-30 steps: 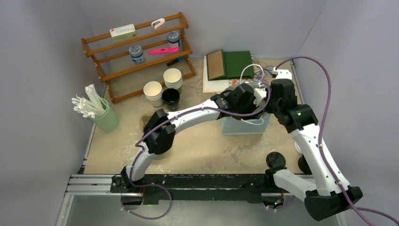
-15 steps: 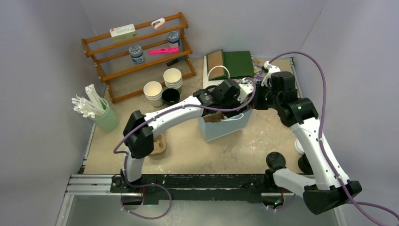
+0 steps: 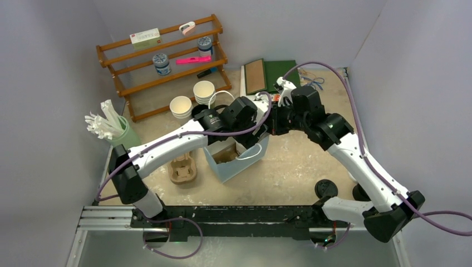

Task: Pack the takeout coffee
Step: Place the coffee cup on the cup tray.

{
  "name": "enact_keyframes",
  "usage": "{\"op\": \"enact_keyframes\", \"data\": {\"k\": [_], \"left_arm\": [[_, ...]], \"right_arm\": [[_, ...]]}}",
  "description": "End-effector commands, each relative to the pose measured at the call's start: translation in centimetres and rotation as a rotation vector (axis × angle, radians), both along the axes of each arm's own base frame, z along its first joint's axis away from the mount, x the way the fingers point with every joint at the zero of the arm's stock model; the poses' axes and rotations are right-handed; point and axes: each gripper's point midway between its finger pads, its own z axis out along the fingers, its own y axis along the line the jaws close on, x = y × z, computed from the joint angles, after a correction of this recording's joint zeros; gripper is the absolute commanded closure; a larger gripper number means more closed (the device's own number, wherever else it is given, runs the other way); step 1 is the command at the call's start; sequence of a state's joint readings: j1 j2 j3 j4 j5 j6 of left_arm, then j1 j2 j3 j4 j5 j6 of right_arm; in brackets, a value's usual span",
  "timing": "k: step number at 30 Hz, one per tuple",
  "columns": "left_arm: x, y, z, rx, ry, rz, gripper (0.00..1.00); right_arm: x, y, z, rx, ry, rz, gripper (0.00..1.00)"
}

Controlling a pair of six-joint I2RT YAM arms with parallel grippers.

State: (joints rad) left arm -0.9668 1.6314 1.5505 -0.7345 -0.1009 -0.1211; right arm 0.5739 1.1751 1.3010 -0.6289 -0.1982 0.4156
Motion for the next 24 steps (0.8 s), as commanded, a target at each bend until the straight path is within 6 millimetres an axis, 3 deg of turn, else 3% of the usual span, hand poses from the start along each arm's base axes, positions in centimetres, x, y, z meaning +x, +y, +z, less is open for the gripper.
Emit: {"op": "enact_keyframes", "data": {"k": [1,5,13,18,24], "left_arm": [[-2.2,-1.5,2.0,-0.087,-0.025,-0.086,0.56],[-2.5,-1.2,1.4,-0.084,-0.013,-0.079,0.49],[-2.4,-1.2,0.7,-0.067,0.0,-0.066,0.55],[-1.3,-0.5,4.6,-0.108,-0.1,-0.025,0.56],[-2.2,1.6,8.6,-0.176,-0.15,0.005,0.57]], "right_arm": [[1.1,2.7,2.0,0.099,-0.088,0.061,1.0],[1.2,2.9,1.6,0.101,-0.101,0.07,1.0],[0.9,2.8,0.3,0.096,-0.096,0.079,1.0],[1.7,2.4,2.3,0.083,-0.244,0.104,1.0],[1.8,2.9,6.4,0.117,-0.453,0.186,1.0]]}}
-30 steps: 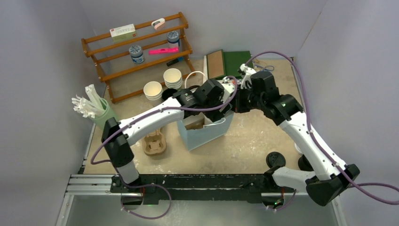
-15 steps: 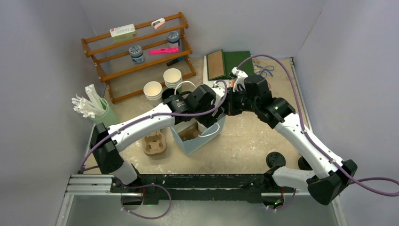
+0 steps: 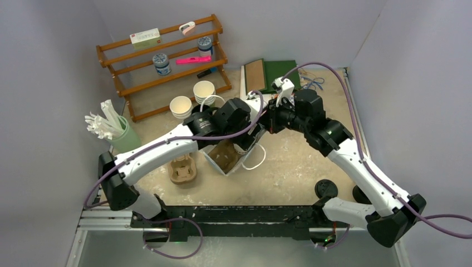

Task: Pack the takeout coffee
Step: Place the coffee cup on the cup tray.

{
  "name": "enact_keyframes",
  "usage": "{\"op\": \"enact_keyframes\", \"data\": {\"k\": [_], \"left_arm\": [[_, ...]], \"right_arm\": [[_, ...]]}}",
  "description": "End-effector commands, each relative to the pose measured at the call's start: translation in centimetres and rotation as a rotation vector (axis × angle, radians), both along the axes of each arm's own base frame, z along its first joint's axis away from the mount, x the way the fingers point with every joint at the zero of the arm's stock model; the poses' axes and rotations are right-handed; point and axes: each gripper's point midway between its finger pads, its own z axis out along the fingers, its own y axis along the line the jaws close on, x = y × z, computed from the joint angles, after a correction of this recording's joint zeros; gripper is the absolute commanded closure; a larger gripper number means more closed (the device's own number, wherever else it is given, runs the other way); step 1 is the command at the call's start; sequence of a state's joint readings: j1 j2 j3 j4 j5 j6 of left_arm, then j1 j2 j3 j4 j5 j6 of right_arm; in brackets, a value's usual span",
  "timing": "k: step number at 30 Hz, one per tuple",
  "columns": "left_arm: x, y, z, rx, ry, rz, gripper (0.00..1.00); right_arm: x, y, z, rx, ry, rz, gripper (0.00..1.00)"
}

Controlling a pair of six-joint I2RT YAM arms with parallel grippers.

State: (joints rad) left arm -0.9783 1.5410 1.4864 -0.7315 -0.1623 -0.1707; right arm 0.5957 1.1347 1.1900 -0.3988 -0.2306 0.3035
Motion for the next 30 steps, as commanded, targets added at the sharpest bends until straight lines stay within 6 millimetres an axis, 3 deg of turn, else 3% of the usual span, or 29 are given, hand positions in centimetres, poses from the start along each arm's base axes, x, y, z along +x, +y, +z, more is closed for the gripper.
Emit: {"op": "enact_keyframes", "data": {"k": [1,7,13,20,30], "left_arm": [[-1.6,0.2,7.8,-0.155,-0.134,-0.055,0.58],[-2.4,1.9,8.8,-0.21,-0.157,-0.02,0.58],[-2.5,1.9,6.9,-0.203,-0.165,0.022,0.59],[-0.7,1.6,6.1,-0.223,-0.263,0.111,0.6],[1.5,1.2,7.2,-0.307,-0.422,0.217,0.62]], "right_arm": [[0.6,1.2,6.1,0.084,-0.283,0.097,1.0],[0.2,1.1,6.3,0.038,-0.341,0.151,1.0],[-0.4,1.2,7.0,0.054,-0.316,0.166,1.0],[-1.8,0.9,7.1,0.074,-0.285,0.169,1.0],[-2.2,0.6,6.0,0.078,-0.21,0.139,1.0]]}}
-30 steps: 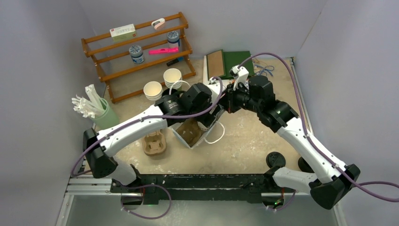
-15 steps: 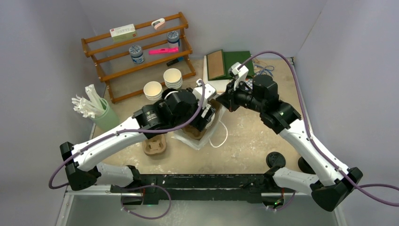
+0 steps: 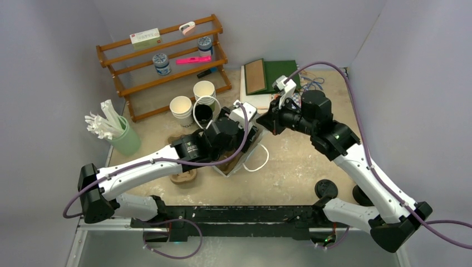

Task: Pack the takeout coffee
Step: Place the coffee cup on the cup tray.

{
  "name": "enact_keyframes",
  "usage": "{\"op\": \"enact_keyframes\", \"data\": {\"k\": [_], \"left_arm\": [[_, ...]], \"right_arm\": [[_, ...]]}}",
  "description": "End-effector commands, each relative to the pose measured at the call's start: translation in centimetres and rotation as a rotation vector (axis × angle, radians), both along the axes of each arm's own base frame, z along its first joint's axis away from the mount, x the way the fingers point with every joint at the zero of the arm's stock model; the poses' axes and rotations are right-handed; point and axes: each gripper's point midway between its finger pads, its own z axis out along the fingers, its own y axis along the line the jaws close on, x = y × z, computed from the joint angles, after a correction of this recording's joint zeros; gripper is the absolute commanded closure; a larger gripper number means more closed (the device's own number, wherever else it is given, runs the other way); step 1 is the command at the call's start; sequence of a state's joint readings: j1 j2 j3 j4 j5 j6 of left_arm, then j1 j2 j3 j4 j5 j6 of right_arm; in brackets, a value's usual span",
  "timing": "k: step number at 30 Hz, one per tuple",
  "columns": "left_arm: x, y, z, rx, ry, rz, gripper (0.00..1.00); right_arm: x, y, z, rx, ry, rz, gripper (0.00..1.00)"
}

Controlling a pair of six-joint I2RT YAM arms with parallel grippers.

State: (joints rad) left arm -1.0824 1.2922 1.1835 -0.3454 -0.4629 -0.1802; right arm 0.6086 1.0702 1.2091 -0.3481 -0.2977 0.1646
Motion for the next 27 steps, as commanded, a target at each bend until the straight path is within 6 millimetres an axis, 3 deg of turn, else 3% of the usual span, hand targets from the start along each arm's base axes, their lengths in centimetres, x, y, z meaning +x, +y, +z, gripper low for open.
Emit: {"op": "enact_keyframes", "data": {"k": [1,11,27], "left_arm": [[1.3,-0.4,2.6,-0.1,-0.107,0.055,0.62],[1.3,-1.0,-0.5,-0.034,-0.069,0.034,0.62],[1.9,-1.8,-3.6,0.071,-0.059,0.006,0.62]], "right_arm": [[-1.0,0.1,2.1,0.059,-0.009,0.014,1.0],[-1.3,0.2,2.2,0.071,-0.008,0.023,1.0],[-1.7,0.1,1.3,0.068,0.026,0.024,1.0]]}}
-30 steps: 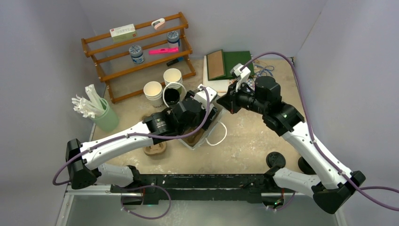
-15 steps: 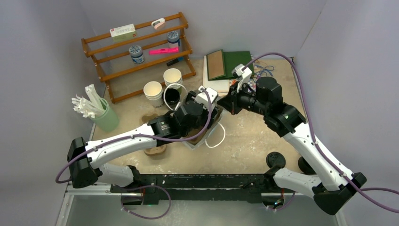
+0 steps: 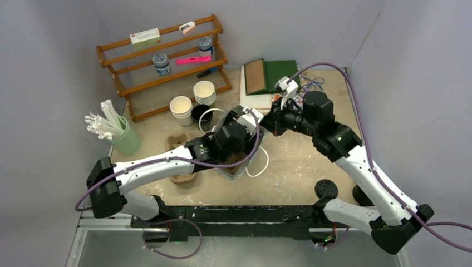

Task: Pack the takeout coffee
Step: Place the coffee cup on the cup tray.

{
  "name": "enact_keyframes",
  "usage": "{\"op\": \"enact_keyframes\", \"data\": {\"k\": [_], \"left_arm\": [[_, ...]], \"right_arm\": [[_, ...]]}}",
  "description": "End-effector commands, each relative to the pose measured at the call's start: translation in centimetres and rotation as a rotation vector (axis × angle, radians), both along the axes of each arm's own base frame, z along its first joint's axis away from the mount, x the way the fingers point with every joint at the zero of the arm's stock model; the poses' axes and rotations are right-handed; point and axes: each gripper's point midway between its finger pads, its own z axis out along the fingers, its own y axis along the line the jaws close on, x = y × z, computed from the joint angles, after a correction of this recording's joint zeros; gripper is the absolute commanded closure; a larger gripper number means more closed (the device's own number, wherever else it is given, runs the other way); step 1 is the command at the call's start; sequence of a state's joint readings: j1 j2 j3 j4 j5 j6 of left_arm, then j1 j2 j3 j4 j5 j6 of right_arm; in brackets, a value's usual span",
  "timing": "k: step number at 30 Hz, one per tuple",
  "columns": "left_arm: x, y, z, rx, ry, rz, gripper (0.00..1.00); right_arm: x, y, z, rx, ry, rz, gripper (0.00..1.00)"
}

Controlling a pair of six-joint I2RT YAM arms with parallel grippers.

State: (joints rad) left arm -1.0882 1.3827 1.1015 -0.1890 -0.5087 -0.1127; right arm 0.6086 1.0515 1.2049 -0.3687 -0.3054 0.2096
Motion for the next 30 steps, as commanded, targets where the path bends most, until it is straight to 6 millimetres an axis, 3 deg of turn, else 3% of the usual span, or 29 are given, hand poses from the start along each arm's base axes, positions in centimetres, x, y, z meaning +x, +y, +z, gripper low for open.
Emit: {"op": "enact_keyframes", "data": {"k": [1,15,30], "left_arm": [[0.3,-0.5,0.1,-0.002,-0.011,-0.006,0.62],[-0.4,-2.5,-2.7,0.044,0.084,-0.076,0.62],[0.1,-3.6,-7.2,0.042,0.291,-0.157,0.62]], "right_arm": [[-1.0,0.3,1.3,0.045,-0.015,0.029,1.0],[-2.0,-0.1,-1.3,0.041,0.123,-0.002,1.0],[-0.6,-0.9,-4.1,0.053,0.218,-0.124,1.0]]}}
